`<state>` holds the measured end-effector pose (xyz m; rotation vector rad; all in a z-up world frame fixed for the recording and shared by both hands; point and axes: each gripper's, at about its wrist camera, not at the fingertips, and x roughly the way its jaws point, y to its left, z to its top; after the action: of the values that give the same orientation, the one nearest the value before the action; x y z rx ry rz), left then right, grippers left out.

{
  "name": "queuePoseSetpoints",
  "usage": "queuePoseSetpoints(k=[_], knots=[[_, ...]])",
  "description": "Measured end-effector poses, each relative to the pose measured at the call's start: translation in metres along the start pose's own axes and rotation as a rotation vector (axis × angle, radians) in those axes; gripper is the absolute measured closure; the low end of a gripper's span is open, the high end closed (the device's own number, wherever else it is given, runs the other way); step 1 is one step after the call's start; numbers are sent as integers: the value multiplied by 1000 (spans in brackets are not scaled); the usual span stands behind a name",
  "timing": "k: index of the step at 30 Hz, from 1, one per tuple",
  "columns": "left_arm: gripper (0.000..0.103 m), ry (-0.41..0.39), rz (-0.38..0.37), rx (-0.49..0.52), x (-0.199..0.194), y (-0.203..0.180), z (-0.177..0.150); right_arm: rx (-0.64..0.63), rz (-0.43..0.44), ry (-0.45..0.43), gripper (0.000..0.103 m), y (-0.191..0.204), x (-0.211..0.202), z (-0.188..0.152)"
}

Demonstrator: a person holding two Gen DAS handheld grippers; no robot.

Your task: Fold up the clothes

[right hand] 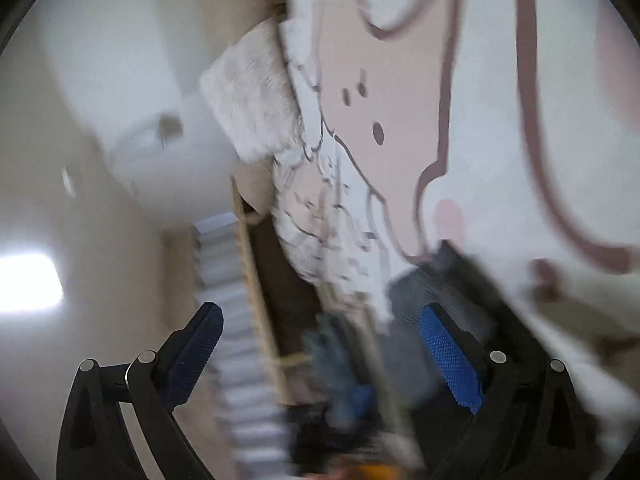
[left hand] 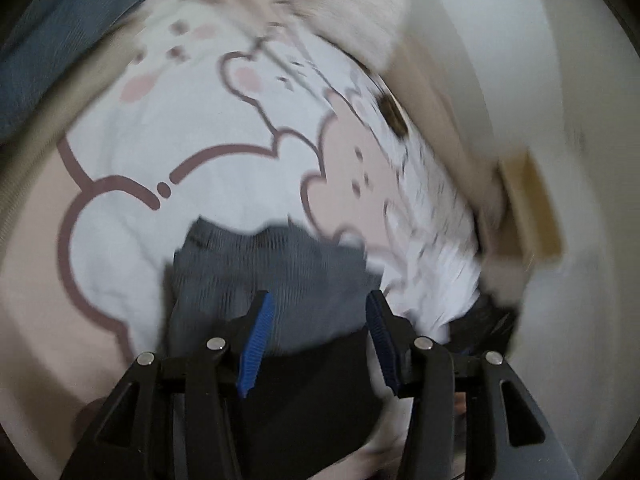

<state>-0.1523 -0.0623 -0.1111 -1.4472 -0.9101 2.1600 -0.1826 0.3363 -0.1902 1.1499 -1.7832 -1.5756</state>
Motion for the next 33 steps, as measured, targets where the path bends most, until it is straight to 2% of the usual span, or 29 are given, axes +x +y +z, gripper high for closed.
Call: queuePoseSetpoints(k=[2, 5, 6, 7, 9, 11, 13, 15, 16, 17, 20, 22, 23, 24, 26, 31, 32, 33], knots=[[55, 16, 40, 117, 0, -10, -25, -132, -87, 26, 4, 11, -23, -17], [55, 21, 40, 174, -2, -8, -56, -279, -210, 23, 4, 16, -60, -54], [55, 19, 37, 185, -3, -6, -67, -330, -248, 18, 8, 17, -70, -67], [55, 8, 33, 193, -5, -5, -79, -384, -299, 15, 18, 18, -73, -80], [55, -33, 50, 217, -13, -4, -99, -487, -416, 11, 30, 14, -74, -107], [55, -95, 111, 255, -25, -2, -121, -583, -524, 8, 35, 5, -67, -138], [55, -142, 183, 246, -35, 6, -134, -633, -587, 19, 35, -9, -64, -160], [55, -187, 254, 236, -44, 15, -148, -647, -663, 21, 35, -27, -58, -166], [53, -188, 265, 221, -47, 21, -152, -648, -696, 25, 35, -36, -53, -167], [47, -181, 270, 192, -47, 30, -157, -648, -720, 29, 37, -44, -50, -167], [45, -159, 268, 119, -45, 49, -169, -658, -712, 19, 46, -53, -44, -166], [45, -141, 230, 94, -35, 55, -173, -668, -711, 11, 68, -54, -43, -166], [46, -139, 212, 98, -32, 55, -174, -658, -712, 9, 73, -54, -43, -164], [57, -137, 195, 102, -29, 55, -175, -647, -712, 7, 81, -55, -44, -163], [77, -130, 205, 123, -23, 53, -168, -639, -712, 11, 87, -50, -44, -162], [80, -162, 439, 214, -29, 52, -151, -712, -729, -26, 90, -26, -56, -157], [85, -164, 473, 227, -30, 56, -151, -715, -754, -28, 91, -27, -56, -155], [89, -165, 506, 241, -32, 60, -150, -725, -792, -37, 99, -30, -56, -154]])
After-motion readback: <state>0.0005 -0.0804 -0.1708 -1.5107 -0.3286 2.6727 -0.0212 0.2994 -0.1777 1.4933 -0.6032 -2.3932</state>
